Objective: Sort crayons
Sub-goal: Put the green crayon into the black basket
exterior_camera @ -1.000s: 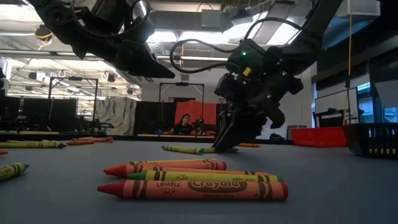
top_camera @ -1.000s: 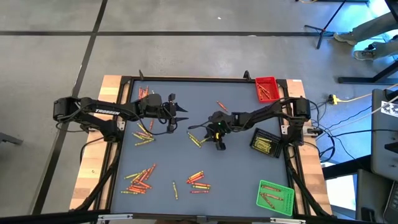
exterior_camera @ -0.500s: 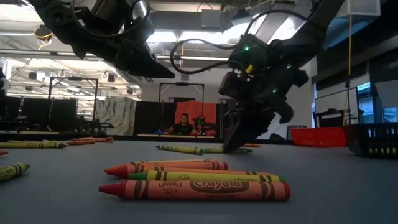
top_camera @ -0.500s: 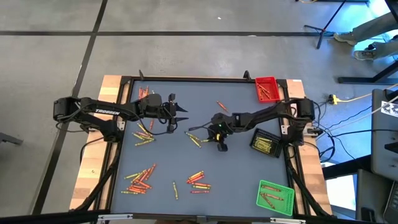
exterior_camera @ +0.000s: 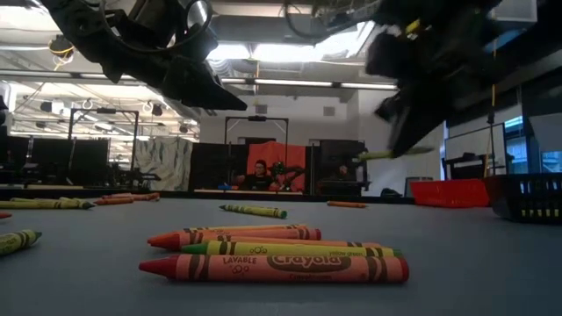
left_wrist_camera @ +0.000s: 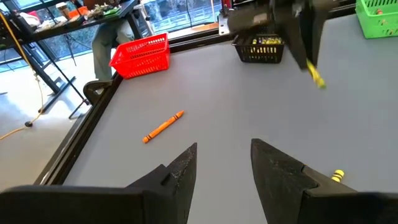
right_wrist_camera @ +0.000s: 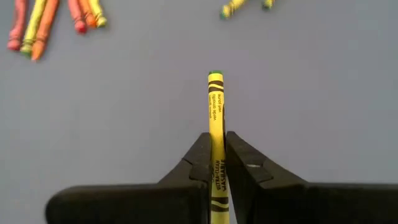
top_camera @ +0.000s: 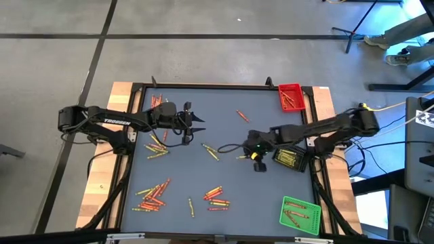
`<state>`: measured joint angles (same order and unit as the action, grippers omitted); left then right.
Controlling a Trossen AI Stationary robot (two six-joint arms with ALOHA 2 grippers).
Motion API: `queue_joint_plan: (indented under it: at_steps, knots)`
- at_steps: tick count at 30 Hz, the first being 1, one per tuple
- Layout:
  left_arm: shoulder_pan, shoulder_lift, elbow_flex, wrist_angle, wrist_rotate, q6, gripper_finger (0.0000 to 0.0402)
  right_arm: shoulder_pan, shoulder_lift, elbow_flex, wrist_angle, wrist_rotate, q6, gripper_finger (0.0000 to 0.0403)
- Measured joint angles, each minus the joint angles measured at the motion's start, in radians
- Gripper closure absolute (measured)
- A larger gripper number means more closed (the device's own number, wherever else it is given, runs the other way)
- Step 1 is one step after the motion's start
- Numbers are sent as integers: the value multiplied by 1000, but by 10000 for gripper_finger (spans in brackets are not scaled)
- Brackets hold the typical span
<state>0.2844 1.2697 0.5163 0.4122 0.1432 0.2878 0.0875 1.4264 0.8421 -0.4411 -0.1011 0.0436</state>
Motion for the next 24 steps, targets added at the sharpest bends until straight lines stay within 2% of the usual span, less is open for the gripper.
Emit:
queue_joint_plan:
  at_steps: [6, 13, 24]
  knots:
    - [0, 0, 0, -1, 0, 0, 266, 37, -159, 0, -218, 37, 172, 375]
    - [-6, 0, 0, 0, 0, 0, 266, 100, -324, 0, -443, 136, 404, 375]
    - [-20, 0, 0, 0, -2, 2, 266, 324, -414, -15, -702, 316, 784, 374]
